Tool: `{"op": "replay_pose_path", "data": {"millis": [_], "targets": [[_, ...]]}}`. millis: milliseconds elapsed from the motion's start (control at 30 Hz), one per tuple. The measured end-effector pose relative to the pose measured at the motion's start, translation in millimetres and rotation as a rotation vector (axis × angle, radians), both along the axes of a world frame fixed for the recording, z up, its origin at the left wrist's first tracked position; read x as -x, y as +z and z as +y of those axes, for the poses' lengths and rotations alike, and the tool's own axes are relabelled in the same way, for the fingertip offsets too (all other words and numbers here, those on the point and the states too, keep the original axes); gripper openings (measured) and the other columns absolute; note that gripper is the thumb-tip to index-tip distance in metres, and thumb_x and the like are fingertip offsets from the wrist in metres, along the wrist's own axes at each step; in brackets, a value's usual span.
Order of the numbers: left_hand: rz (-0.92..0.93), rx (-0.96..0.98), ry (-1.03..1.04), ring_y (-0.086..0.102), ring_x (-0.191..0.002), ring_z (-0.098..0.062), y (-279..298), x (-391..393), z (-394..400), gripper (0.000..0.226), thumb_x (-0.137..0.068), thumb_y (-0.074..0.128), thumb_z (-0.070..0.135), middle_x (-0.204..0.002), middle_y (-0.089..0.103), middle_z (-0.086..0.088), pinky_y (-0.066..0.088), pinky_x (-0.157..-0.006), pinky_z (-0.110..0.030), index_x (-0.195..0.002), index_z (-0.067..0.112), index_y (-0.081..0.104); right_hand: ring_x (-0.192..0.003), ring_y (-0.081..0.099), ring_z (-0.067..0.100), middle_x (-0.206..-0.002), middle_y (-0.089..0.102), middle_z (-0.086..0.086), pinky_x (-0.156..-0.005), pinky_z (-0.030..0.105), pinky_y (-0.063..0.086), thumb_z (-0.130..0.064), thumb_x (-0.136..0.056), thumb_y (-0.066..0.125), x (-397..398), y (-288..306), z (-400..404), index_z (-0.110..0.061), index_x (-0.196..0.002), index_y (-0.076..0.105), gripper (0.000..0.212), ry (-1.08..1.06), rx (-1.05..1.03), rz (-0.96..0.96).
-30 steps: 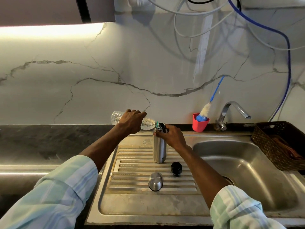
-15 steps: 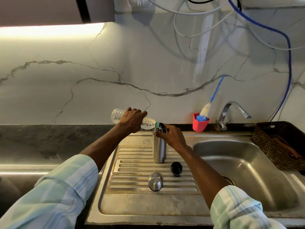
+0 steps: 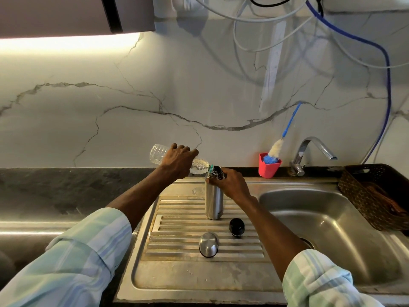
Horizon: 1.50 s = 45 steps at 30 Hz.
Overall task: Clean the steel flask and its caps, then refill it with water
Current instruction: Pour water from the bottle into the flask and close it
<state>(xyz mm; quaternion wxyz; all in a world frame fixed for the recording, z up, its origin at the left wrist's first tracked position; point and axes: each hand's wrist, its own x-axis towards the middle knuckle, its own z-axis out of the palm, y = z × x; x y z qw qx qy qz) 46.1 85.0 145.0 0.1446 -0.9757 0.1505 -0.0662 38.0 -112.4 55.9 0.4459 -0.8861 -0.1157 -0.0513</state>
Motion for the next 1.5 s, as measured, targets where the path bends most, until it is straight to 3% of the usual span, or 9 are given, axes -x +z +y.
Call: {"op": "replay_pose_path", "data": {"millis": [233, 533, 700, 933, 1133, 1267, 1500], "targets": [[-0.053, -0.047, -0.003, 0.055, -0.119, -0.027, 0.4, -3.1, -3.7, 0.058, -0.089, 0.068, 0.023, -0.129, 0.059, -0.01, 0.034, -0.107, -0.04, -0.141, 0.018, 0.042, -0.077, 0.062, 0.006, -0.088, 0.069, -0.005, -0.059, 0.018, 0.041, -0.053, -0.078, 0.073, 1.5, 1.4, -0.8, -0.017, -0.11, 0.067, 0.048, -0.004, -0.008, 0.015], [-0.099, -0.131, 0.015, 0.053, -0.121, -0.027, 3.2, -5.3, -11.2, 0.051, -0.089, 0.067, 0.024, -0.128, 0.059, -0.009, 0.032, -0.107, -0.04, -0.136, 0.019, 0.046, -0.083, 0.066, 0.009, -0.093, 0.072, -0.002, -0.071, 0.029, 0.056, -0.052, -0.078, 0.074, 1.0, 1.0, -0.5, -0.019, -0.114, 0.067, 0.05, 0.003, -0.029, 0.02], [-0.119, -0.198, 0.024, 0.052, -0.123, -0.027, 6.9, -6.1, -17.8, 0.05, -0.09, 0.066, 0.026, -0.13, 0.058, -0.01, 0.031, -0.108, -0.04, -0.136, 0.018, 0.047, -0.082, 0.065, 0.006, -0.092, 0.071, -0.005, -0.069, 0.024, 0.053, -0.053, -0.077, 0.074, 1.0, 0.0, -1.0, -0.019, -0.115, 0.067, 0.051, 0.005, -0.04, 0.022], [-0.15, -0.299, 0.022, 0.054, -0.118, -0.024, 12.3, -7.2, -27.2, 0.041, -0.092, 0.062, 0.031, -0.124, 0.061, -0.006, 0.03, -0.106, -0.039, -0.13, 0.022, 0.052, -0.083, 0.065, 0.009, -0.092, 0.071, -0.003, -0.075, 0.03, 0.056, -0.052, -0.078, 0.074, 1.8, 2.7, -0.4, -0.019, -0.112, 0.067, 0.047, 0.005, -0.014, 0.033], [-0.143, -0.504, 0.021, 0.052, -0.117, -0.022, 20.1, -8.0, -44.3, 0.036, -0.091, 0.062, 0.037, -0.12, 0.061, -0.002, 0.03, -0.106, -0.04, -0.124, 0.025, 0.056, -0.085, 0.064, 0.011, -0.091, 0.069, -0.004, -0.078, 0.031, 0.054, -0.053, -0.079, 0.073, 2.0, 5.0, 0.9, -0.021, -0.108, 0.067, 0.043, 0.003, 0.033, 0.037], [-0.177, -0.641, -0.02, 0.046, -0.129, -0.026, 25.6, -8.3, -59.5, 0.041, -0.091, 0.061, 0.039, -0.132, 0.058, -0.004, 0.02, -0.116, -0.047, -0.129, 0.024, 0.056, -0.083, 0.06, 0.008, -0.088, 0.064, -0.009, -0.076, 0.026, 0.049, -0.05, -0.081, 0.072, 6.1, 10.7, 1.9, -0.02, -0.11, 0.066, 0.042, 0.004, 0.074, 0.005], [-0.181, -0.856, 0.001, 0.04, -0.137, -0.031, 23.3, -12.2, -79.7, 0.05, -0.082, 0.078, 0.03, -0.141, 0.053, -0.006, 0.011, -0.116, -0.057, -0.129, 0.026, 0.059, -0.087, 0.06, 0.011, -0.097, 0.069, -0.002, -0.079, 0.028, 0.048, -0.051, -0.081, 0.072, 9.6, 16.0, 2.3, -0.018, -0.111, 0.065, 0.046, -0.006, 0.089, 0.039]]}}
